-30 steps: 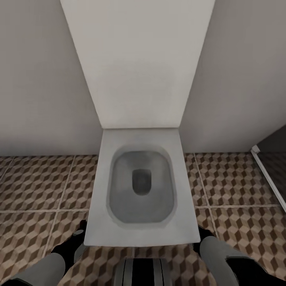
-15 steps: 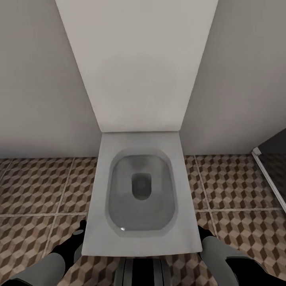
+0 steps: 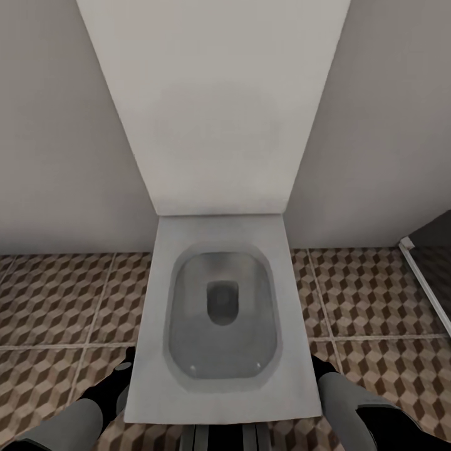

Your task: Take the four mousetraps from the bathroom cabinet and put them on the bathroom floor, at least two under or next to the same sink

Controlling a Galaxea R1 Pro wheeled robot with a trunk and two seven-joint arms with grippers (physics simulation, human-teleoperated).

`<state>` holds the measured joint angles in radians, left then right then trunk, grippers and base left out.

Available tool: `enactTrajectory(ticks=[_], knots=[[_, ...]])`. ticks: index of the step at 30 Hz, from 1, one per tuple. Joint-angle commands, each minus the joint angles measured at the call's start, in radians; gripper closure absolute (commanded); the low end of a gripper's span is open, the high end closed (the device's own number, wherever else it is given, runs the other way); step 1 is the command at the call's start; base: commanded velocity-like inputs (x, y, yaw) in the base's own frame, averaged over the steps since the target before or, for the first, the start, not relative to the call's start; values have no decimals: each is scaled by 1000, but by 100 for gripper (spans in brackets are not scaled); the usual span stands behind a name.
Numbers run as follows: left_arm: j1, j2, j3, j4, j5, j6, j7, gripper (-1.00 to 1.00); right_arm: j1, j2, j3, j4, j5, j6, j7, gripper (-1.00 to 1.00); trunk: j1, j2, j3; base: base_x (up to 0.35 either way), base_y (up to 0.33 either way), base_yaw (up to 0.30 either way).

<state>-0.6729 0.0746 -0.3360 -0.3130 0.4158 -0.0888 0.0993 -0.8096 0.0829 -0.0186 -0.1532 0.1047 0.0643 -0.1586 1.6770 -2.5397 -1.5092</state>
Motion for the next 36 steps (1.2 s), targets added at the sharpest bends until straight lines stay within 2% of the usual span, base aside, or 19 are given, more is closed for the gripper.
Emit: enactTrajectory(ticks=[1, 28, 30, 36], knots=[[-1, 1, -9, 0, 7, -3, 7, 100, 0, 4, -9, -2, 9, 6, -2, 100, 0, 0, 0, 65, 0, 0], [-1, 2, -9, 2, 7, -2, 7, 100, 0, -2, -16, -2, 5, 5, -8, 100, 0, 0, 0, 7, 0, 0], [-1, 3, -9, 3, 8, -2, 6, 100, 0, -8, -18, -2, 3, 5, -10, 100, 0, 0, 0, 0, 0, 0], [-1, 11, -9, 6, 9, -1, 6, 100, 0, -68, -39, -2, -1, 3, -13, 100, 0, 0, 0, 0, 0, 0]])
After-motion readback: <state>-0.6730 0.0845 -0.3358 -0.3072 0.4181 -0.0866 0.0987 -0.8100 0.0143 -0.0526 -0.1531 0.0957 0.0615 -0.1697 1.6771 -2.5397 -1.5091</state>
